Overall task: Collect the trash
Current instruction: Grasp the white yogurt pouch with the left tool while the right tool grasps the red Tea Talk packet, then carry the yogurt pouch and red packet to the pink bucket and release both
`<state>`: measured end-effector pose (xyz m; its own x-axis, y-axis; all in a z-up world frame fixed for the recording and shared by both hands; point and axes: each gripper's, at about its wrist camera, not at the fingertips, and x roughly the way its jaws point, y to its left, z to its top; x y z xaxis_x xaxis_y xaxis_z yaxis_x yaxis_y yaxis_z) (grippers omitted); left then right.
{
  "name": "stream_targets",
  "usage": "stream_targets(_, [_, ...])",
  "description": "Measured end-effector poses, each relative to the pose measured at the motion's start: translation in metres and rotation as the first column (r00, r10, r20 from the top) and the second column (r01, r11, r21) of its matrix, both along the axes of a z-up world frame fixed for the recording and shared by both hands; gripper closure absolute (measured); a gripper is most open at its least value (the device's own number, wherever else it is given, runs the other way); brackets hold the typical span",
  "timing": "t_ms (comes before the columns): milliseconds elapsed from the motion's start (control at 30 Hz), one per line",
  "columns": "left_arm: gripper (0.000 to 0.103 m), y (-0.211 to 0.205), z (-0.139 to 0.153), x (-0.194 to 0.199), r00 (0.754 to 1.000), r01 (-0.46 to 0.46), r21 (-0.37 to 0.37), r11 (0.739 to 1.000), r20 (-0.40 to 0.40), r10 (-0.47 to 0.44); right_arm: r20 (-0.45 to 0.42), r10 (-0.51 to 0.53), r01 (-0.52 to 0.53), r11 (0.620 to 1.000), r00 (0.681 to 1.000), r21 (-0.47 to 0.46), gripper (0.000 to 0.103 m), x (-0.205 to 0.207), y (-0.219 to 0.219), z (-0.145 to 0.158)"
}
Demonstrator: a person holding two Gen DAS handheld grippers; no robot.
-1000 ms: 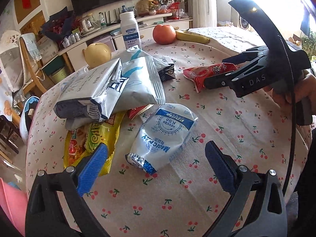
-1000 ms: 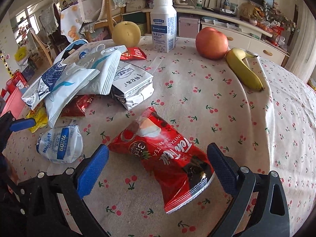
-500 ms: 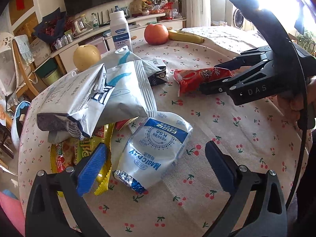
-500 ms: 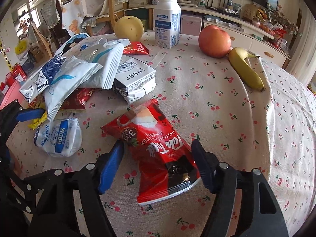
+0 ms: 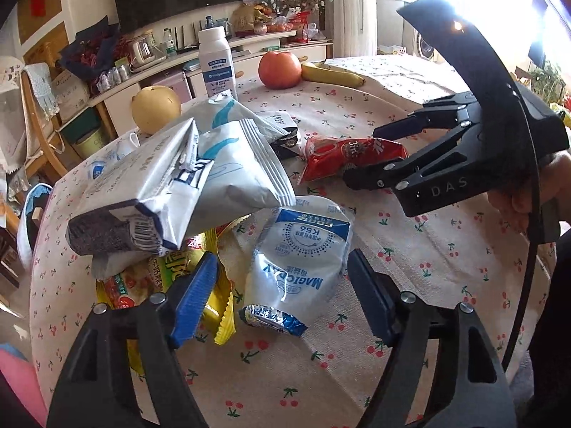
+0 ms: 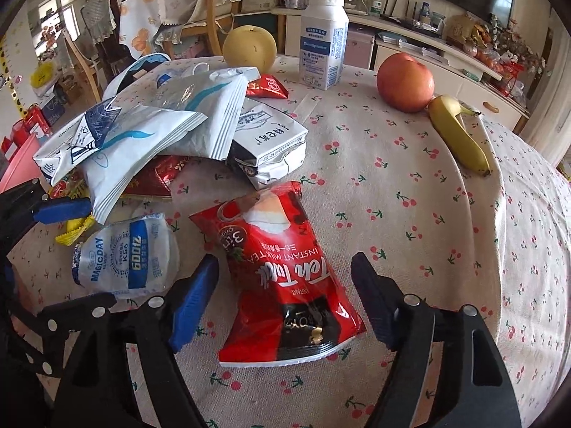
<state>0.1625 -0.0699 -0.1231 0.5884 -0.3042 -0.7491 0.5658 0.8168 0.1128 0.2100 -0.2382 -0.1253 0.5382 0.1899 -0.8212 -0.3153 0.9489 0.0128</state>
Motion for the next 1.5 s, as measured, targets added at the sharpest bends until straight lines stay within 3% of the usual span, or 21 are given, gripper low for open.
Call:
stream_targets(133, [0.027, -0.012, -0.009, -0.003, 0.999, 0.027, 0.091, 0.996, 0.035, -0.031, -0.009, -0.004, 0.004, 1.000, 1.000, -0.018, 0.025, 0.003, 0.002, -0.005])
stream_targets(200, [0.028, -0.013, -0.008, -0.003, 0.999, 0.032, 0.101, 0.994, 0.040, -0.036, -0.014, -0.007, 0.006, 1.000, 1.000, -0.011, 0.025, 0.004, 0.001, -0.007])
stream_targets(267, [0.035, -0.013, -0.008, -0.002, 0.999, 0.029, 0.096, 0.995, 0.035, -0.033, -0.018, -0.010, 0.010, 1.000, 1.000, -0.002, 0.025, 0.004, 0.001, -0.007])
stream_targets(300, [0.045, -0.013, -0.008, -0.002, 0.999, 0.032, 0.084, 0.996, 0.026, -0.035, -0.021, -0.011, 0.011, 1.000, 1.000, 0.003, 0.031, 0.004, 0.001, -0.007])
stream_targets(400, [0.045, -0.016, -0.007, -0.003, 0.999, 0.028, 0.078, 0.997, 0.019, -0.030, -0.013, -0.020, 0.020, 1.000, 1.000, -0.008, 0.045, 0.002, 0.003, -0.006])
stream_targets(467, [0.045, -0.016, -0.007, -0.005, 0.999, 0.032, 0.076, 0.997, 0.012, -0.033, -0.013, -0.025, 0.024, 1.000, 1.000, -0.006, 0.045, 0.001, 0.003, -0.005])
stream_targets(833, [0.046, 0.016, 0.014, -0.014, 0.997, -0.052, -0.096, 0.994, -0.056, 0.046, -0.019, -0.053, 0.053, 0.999, 0.998, 0.007, 0.049, -0.024, 0.013, 0.001])
stream_targets(1100, [0.046, 0.042, 0.039, -0.032, 0.997, -0.071, -0.206, 0.976, -0.020, 0.069, 0.037, -0.103, 0.100, 0.993, 0.994, 0.064, 0.054, -0.050, 0.024, 0.018])
stream_targets(1500, [0.046, 0.072, 0.055, -0.040, 0.996, -0.083, -0.301, 0.950, 0.005, 0.089, 0.085, -0.112, 0.106, 0.991, 0.990, 0.078, 0.058, -0.084, 0.054, 0.028])
